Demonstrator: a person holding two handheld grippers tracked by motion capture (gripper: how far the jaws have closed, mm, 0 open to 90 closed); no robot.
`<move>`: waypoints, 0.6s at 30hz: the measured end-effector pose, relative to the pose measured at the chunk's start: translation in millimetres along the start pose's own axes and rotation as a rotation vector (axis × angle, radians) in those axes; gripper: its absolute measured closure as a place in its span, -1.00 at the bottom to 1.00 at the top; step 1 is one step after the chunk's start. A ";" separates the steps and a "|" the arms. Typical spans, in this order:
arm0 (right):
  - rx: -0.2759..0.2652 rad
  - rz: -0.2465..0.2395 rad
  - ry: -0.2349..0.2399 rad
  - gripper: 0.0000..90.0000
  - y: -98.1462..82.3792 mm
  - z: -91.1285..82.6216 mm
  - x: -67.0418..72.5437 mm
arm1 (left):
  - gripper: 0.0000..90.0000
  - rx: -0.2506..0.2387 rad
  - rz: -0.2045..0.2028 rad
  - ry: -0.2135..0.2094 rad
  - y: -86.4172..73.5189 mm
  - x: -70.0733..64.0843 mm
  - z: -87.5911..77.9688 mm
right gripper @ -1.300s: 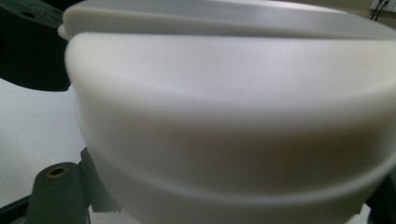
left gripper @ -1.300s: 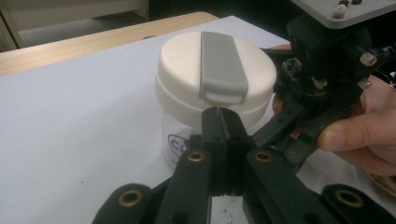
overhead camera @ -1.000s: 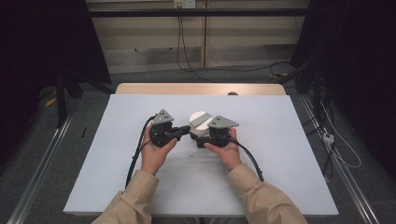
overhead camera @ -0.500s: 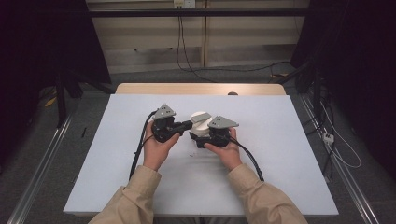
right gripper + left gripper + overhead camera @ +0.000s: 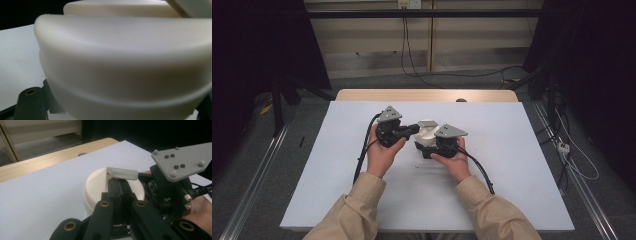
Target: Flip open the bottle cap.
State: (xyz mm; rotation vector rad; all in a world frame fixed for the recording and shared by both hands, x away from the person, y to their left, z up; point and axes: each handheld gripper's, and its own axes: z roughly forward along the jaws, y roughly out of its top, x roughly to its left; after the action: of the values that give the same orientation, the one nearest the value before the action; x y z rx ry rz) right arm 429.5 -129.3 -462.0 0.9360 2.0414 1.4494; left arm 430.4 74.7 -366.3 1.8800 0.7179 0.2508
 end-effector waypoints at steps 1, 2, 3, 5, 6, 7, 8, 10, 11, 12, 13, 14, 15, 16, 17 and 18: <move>0.000 0.001 0.000 -0.58 0.0 0.0 0.1 | 1.00 0.003 0.003 0.002 0.8 -0.1 0.7; 0.000 0.001 0.000 -0.58 0.1 0.1 0.1 | 1.00 0.003 0.000 0.001 1.3 -0.2 1.3; 0.000 0.001 0.000 -0.58 0.0 0.1 0.1 | 1.00 0.000 -0.005 0.000 1.9 -0.1 2.0; 0.001 0.000 -0.001 -0.58 0.0 0.1 0.0 | 1.00 -0.001 -0.003 0.001 3.5 0.3 3.1; 0.001 0.001 -0.001 -0.58 0.0 0.1 0.0 | 1.00 0.001 -0.004 0.002 4.6 0.3 3.5; 0.001 0.001 -0.001 -0.58 0.0 0.1 0.1 | 1.00 -0.002 -0.002 0.000 5.8 0.5 3.9; 0.002 0.001 -0.002 -0.58 0.0 0.1 0.1 | 1.00 -0.003 -0.004 -0.002 6.9 0.3 4.3; 0.001 0.000 -0.002 -0.58 0.0 0.2 0.1 | 1.00 -0.001 -0.002 -0.003 8.9 -0.2 5.3; 0.001 0.000 -0.002 -0.58 0.0 0.2 0.0 | 1.00 -0.003 -0.001 -0.003 9.6 -0.4 6.2; 0.002 0.002 -0.002 -0.58 0.0 0.1 0.2 | 1.00 0.002 -0.002 -0.001 10.4 -0.6 6.6; 0.003 0.002 -0.002 -0.58 0.0 0.2 0.2 | 1.00 0.001 -0.003 0.000 11.2 -0.9 7.4; 0.003 0.002 -0.002 -0.58 0.0 0.2 0.2 | 1.00 0.004 0.006 0.000 12.1 -0.3 7.8; 0.003 0.002 -0.002 -0.58 0.0 0.2 0.2 | 1.00 0.003 0.000 0.000 12.6 -0.7 8.5; 0.003 0.002 -0.002 -0.58 0.0 0.2 0.2 | 1.00 0.003 0.003 -0.001 13.4 -0.7 9.2; 0.003 0.003 -0.001 -0.58 0.0 0.2 0.3 | 1.00 0.003 0.002 -0.002 14.2 -1.1 9.8; 0.003 0.003 -0.001 -0.58 0.0 0.2 0.3 | 1.00 0.006 0.003 0.000 14.9 -1.5 10.2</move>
State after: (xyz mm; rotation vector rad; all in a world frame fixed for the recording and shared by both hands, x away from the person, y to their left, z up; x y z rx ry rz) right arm 429.5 -129.0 -462.1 0.9414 2.0424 1.4475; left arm 439.6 62.2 -357.0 1.8868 0.7163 0.2508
